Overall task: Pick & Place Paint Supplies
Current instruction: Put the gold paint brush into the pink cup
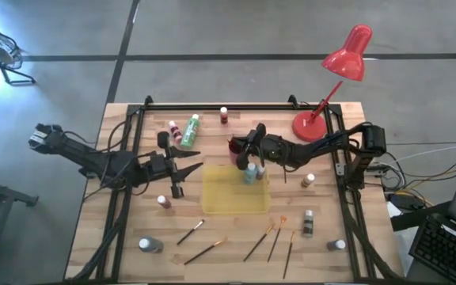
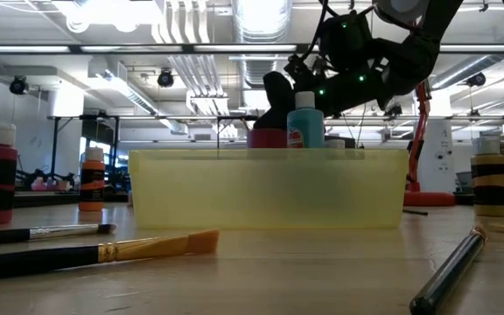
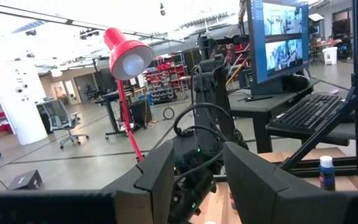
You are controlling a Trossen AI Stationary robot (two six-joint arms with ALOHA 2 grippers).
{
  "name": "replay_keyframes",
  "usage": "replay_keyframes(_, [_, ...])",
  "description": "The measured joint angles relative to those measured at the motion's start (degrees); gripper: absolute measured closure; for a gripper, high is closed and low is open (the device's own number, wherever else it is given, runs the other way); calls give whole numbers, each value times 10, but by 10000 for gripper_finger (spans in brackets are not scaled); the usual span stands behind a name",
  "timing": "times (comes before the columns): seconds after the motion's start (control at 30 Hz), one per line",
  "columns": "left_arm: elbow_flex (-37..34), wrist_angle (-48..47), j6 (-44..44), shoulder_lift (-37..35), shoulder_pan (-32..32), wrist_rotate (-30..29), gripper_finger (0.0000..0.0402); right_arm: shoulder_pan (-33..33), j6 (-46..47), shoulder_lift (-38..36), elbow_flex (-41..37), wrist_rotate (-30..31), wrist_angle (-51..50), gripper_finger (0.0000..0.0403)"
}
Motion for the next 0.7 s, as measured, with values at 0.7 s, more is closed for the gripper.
replay_keyframes(0.7, [0,0,0,0,0,0,257,0,4,-12,0,-1,-1,314])
